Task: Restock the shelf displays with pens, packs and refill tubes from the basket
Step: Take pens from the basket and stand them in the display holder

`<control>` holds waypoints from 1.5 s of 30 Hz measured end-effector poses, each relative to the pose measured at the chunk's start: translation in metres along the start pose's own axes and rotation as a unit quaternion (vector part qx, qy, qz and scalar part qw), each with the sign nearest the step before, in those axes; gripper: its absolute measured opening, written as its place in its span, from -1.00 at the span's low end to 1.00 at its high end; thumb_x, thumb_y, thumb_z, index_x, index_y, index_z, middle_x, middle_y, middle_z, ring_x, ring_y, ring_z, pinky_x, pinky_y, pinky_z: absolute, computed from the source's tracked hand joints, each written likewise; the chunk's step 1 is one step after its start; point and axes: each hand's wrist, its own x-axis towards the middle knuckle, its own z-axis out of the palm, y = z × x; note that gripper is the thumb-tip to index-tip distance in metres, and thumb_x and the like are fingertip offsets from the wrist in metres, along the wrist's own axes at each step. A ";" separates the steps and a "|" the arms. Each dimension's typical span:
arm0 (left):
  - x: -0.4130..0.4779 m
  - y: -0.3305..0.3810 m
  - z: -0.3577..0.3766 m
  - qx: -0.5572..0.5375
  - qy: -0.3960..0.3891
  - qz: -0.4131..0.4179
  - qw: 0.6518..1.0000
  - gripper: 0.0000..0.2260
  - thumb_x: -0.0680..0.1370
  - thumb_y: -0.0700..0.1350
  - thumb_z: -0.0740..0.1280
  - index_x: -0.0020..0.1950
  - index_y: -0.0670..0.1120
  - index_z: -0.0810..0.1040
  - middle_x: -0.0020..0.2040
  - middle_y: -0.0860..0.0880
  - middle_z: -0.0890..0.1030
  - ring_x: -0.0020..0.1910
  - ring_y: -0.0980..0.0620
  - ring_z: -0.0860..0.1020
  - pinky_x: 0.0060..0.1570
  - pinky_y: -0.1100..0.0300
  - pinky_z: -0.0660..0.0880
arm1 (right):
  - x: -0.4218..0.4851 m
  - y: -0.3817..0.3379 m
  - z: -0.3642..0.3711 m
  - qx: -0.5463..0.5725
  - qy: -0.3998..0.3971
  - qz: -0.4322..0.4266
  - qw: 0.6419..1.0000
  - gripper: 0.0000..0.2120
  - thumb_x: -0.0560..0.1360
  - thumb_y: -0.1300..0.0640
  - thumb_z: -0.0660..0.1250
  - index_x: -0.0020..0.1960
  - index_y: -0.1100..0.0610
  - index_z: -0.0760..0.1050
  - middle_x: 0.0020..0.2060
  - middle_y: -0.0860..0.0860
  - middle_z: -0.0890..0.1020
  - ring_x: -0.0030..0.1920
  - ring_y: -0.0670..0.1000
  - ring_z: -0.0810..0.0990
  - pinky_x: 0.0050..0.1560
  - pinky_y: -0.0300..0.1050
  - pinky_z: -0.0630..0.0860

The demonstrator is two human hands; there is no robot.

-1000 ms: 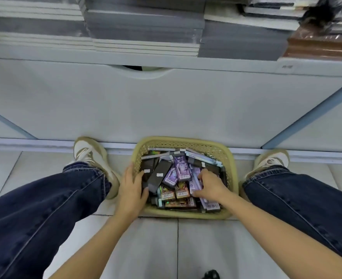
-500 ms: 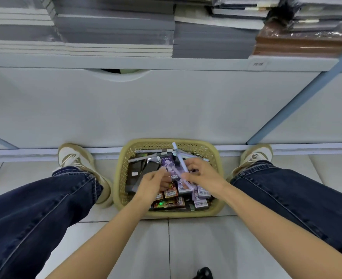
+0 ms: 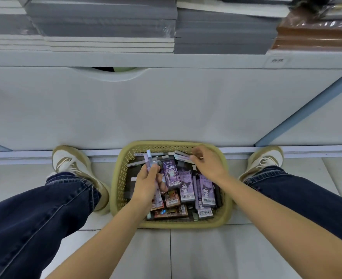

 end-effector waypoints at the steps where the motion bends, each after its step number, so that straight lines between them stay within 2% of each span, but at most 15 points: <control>1: 0.001 -0.001 -0.002 0.013 -0.008 -0.002 1.000 -0.84 0.68 -0.11 0.12 -0.03 -0.17 0.35 -0.39 -0.03 0.33 -0.53 0.06 0.30 -0.48 0.19 0.38 | 0.006 0.004 0.004 -0.038 -0.024 0.003 0.999 -0.64 0.58 0.08 0.29 0.34 0.17 0.42 0.26 0.05 0.54 0.29 0.05 0.50 0.34 -0.05 0.40; 4: 0.005 -0.004 -0.006 0.039 -0.016 -0.016 0.999 -0.83 0.68 -0.10 0.12 -0.03 -0.16 0.36 -0.38 -0.01 0.28 -0.52 0.10 0.19 -0.55 0.28 0.20 | 0.013 0.014 0.017 -0.139 -0.047 -0.021 0.989 -0.54 0.54 0.03 0.35 0.37 0.17 0.37 0.29 0.09 0.47 0.30 0.09 0.43 0.33 -0.05 0.36; 9: 0.009 -0.006 -0.006 0.046 -0.017 -0.042 0.998 -0.83 0.66 -0.13 0.16 -0.08 -0.14 0.44 -0.42 0.01 0.33 -0.57 0.13 0.18 -0.62 0.31 0.13 | 0.009 0.022 0.018 -0.156 -0.049 -0.077 0.984 -0.59 0.53 0.05 0.37 0.30 0.19 0.40 0.21 0.10 0.43 0.18 0.08 0.45 0.21 -0.13 0.36; 12: 0.009 -0.005 -0.005 0.050 -0.014 -0.049 0.997 -0.89 0.64 -0.16 0.21 -0.08 -0.14 0.42 -0.41 0.00 0.35 -0.56 0.12 0.21 -0.61 0.30 0.14 | 0.002 0.020 0.020 -0.161 -0.075 -0.059 0.982 -0.66 0.58 0.07 0.30 0.24 0.24 0.37 0.16 0.16 0.45 0.04 0.11 0.50 0.02 -0.09 0.41; 15: 0.006 -0.005 -0.005 0.060 -0.006 -0.049 0.997 -0.88 0.62 -0.19 0.23 -0.11 -0.14 0.38 -0.40 -0.02 0.36 -0.52 0.09 0.21 -0.60 0.31 0.14 | 0.001 0.016 0.019 -0.194 -0.108 -0.032 0.975 -0.68 0.61 0.08 0.25 0.24 0.27 0.35 0.14 0.20 0.48 0.05 0.15 0.50 -0.05 -0.11 0.36; 22: -0.005 -0.001 -0.002 0.085 -0.007 -0.056 0.995 -0.88 0.63 -0.20 0.22 -0.11 -0.14 0.38 -0.38 -0.03 0.38 -0.48 0.08 0.23 -0.59 0.31 0.15 | -0.008 0.001 0.021 -0.279 -0.151 -0.005 0.948 -0.69 0.65 0.18 0.12 0.29 0.38 0.29 0.23 0.30 0.39 0.18 0.22 0.44 0.07 -0.05 0.40; 25: -0.009 -0.001 -0.003 0.101 -0.005 -0.067 0.993 -0.93 0.63 -0.19 0.22 -0.03 -0.16 0.42 -0.36 -0.04 0.42 -0.46 0.08 0.27 -0.60 0.32 0.17 | -0.012 -0.003 0.021 -0.268 -0.148 0.018 0.952 -0.71 0.64 0.21 0.16 0.28 0.37 0.28 0.20 0.28 0.42 0.13 0.23 0.50 -0.09 -0.08 0.36; 27: -0.012 -0.001 -0.004 0.111 -0.007 -0.070 0.991 -0.93 0.63 -0.17 0.23 -0.01 -0.16 0.43 -0.33 -0.05 0.45 -0.45 0.09 0.30 -0.60 0.33 0.20 | -0.013 -0.006 0.014 -0.204 -0.147 0.041 0.967 -0.73 0.65 0.16 0.14 0.23 0.35 0.32 0.06 0.23 0.48 0.03 0.20 0.52 -0.12 -0.06 0.36; 29: -0.014 0.001 -0.006 0.102 -0.012 -0.068 0.992 -0.91 0.61 -0.15 0.27 -0.02 -0.17 0.46 -0.27 -0.07 0.51 -0.43 0.10 0.35 -0.60 0.34 0.22 | -0.013 -0.012 0.005 -0.057 -0.150 0.059 0.985 -0.76 0.65 0.11 0.15 0.14 0.29 0.39 -0.09 0.10 0.49 -0.04 0.11 0.48 -0.12 -0.07 0.42; 31: -0.019 0.005 -0.004 0.085 -0.023 -0.063 0.994 -0.85 0.58 -0.10 0.34 0.01 -0.18 0.51 -0.21 -0.07 0.59 -0.40 0.11 0.37 -0.57 0.33 0.24 | -0.018 -0.027 -0.004 0.126 -0.162 0.074 0.976 -0.81 0.63 0.10 0.18 0.10 0.22 0.42 -0.10 0.01 0.51 0.02 0.03 0.50 -0.05 -0.20 0.43; 33: -0.024 0.010 0.001 0.083 -0.045 -0.045 0.994 -0.74 0.53 0.00 0.40 0.06 -0.18 0.55 -0.23 -0.04 0.60 -0.37 0.10 0.36 -0.52 0.30 0.24 | -0.026 -0.044 -0.008 0.241 -0.175 0.063 0.952 -0.81 0.62 0.10 0.22 0.14 0.21 0.45 -0.03 0.00 0.57 0.06 -0.01 0.54 0.05 -0.19 0.47; 36: -0.035 0.019 0.009 0.092 -0.104 -0.014 0.990 -0.79 0.52 0.02 0.41 -0.01 -0.10 0.57 -0.40 0.11 0.54 -0.47 0.19 0.33 -0.52 0.33 0.22 | -0.037 -0.066 -0.007 0.317 -0.160 0.029 0.935 -0.71 0.62 0.16 0.23 0.20 0.37 0.44 -0.01 0.17 0.59 0.02 0.09 0.58 0.13 0.09 0.51; 38: -0.042 0.024 0.011 0.087 -0.124 0.005 0.988 -0.87 0.55 -0.03 0.37 -0.07 -0.09 0.59 -0.43 0.13 0.54 -0.54 0.22 0.30 -0.56 0.36 0.21 | -0.042 -0.075 -0.009 0.335 -0.139 0.020 0.932 -0.70 0.61 0.17 0.24 0.17 0.41 0.45 -0.05 0.21 0.58 -0.02 0.12 0.57 0.11 0.14 0.51; 42: -0.055 0.039 0.005 0.087 -0.118 0.027 0.989 -0.83 0.61 -0.05 0.30 -0.10 -0.08 0.59 -0.43 0.08 0.57 -0.53 0.20 0.44 -0.56 0.41 0.30 | -0.049 -0.087 -0.015 0.376 -0.088 0.041 0.922 -0.70 0.57 0.16 0.32 0.15 0.38 0.51 -0.13 0.20 0.56 -0.15 0.12 0.51 -0.08 0.02 0.47; 45: -0.066 0.052 0.002 0.081 -0.120 0.031 0.989 -0.80 0.64 -0.04 0.23 -0.08 -0.11 0.53 -0.32 -0.03 0.60 -0.48 0.13 0.50 -0.58 0.41 0.31 | -0.052 -0.096 -0.029 0.412 -0.025 0.050 0.910 -0.78 0.56 0.19 0.33 0.09 0.33 0.56 -0.29 0.07 0.52 -0.30 -0.01 0.44 -0.25 -0.15 0.42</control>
